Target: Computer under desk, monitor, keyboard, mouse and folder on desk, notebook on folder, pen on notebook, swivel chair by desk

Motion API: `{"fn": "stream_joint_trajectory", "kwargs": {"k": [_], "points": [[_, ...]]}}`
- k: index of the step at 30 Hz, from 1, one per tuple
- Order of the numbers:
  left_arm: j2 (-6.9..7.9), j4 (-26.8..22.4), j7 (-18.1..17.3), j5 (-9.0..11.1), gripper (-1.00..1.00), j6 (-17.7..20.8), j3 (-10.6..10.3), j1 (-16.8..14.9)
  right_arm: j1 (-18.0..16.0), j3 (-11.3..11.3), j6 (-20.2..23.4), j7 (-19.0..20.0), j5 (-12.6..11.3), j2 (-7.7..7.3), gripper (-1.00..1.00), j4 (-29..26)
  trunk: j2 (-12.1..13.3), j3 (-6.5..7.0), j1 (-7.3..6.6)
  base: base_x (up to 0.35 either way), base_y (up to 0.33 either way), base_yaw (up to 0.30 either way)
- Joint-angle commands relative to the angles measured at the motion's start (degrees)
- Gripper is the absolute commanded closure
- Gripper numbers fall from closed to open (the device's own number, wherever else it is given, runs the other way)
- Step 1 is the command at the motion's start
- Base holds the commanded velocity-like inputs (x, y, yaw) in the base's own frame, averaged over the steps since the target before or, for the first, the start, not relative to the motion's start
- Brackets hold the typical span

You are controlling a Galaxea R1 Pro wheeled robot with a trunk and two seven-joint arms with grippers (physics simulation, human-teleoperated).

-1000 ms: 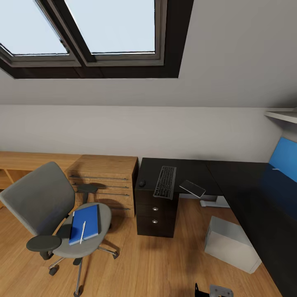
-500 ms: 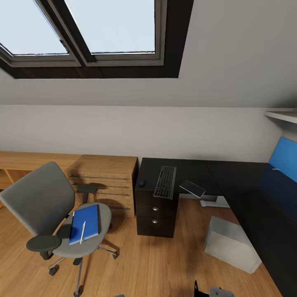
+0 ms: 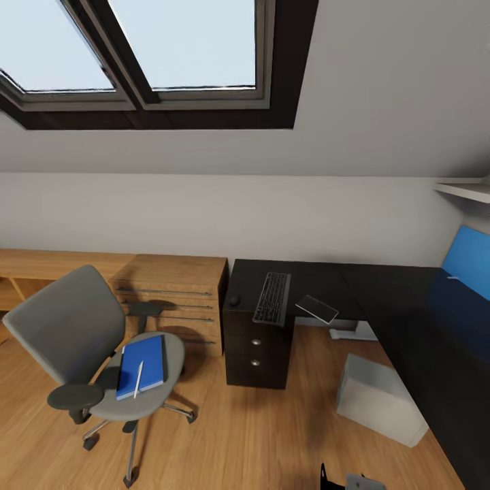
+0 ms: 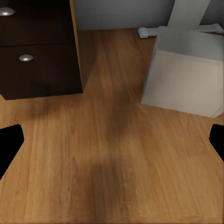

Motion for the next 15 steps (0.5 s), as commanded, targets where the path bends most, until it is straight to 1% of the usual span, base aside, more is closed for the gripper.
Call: {"fn": "stream_joint_trajectory", "kwargs": {"k": [1,10,12,15], "points": [[0.01,0.0,0.3,0.6,-1.00,-0.3,-0.5,-0.1,-0.1,0.5,-0.1,-0.3,-0.3,0.03,-1.00,0.0,-0.1,-0.13,0.01,-0.268,0.000,0.000],[0.04,0.1,0.3,0.6,-1.00,-0.3,-0.5,-0.1,-0.1,0.6,-0.1,-0.2,-0.3,0.07,-1.00,0.1,-0.1,-0.13,0.01,-0.306,0.000,0.000],[0.04,0.1,0.3,0.6,-1.00,-0.4,-0.5,-0.1,-0.1,0.6,-0.1,-0.2,-0.3,0.07,-1.00,0.1,-0.1,-0.13,0.01,-0.221,0.000,0.000],[0.01,0.1,0.3,0.6,-1.00,-0.4,-0.5,-0.1,-0.1,0.6,-0.1,-0.2,-0.3,0.07,-1.00,0.1,-0.1,-0.13,0.01,-0.115,0.000,0.000]]}}
